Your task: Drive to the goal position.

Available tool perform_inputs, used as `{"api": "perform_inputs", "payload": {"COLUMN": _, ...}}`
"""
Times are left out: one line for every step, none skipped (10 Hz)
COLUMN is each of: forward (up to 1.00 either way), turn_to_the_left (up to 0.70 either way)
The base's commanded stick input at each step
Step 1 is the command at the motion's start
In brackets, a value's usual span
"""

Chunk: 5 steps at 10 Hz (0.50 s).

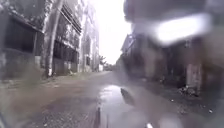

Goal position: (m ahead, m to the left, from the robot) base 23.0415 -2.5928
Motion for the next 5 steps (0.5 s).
{"api": "perform_inputs", "payload": {"forward": 0.50, "turn_to_the_left": 0.18}}
{"api": "perform_inputs", "payload": {"forward": 0.50, "turn_to_the_left": 0.02}}
{"api": "perform_inputs", "payload": {"forward": 0.50, "turn_to_the_left": 0.02}}
{"api": "perform_inputs", "payload": {"forward": 0.50, "turn_to_the_left": 0.02}}
{"api": "perform_inputs", "payload": {"forward": 0.50, "turn_to_the_left": 0.02}}
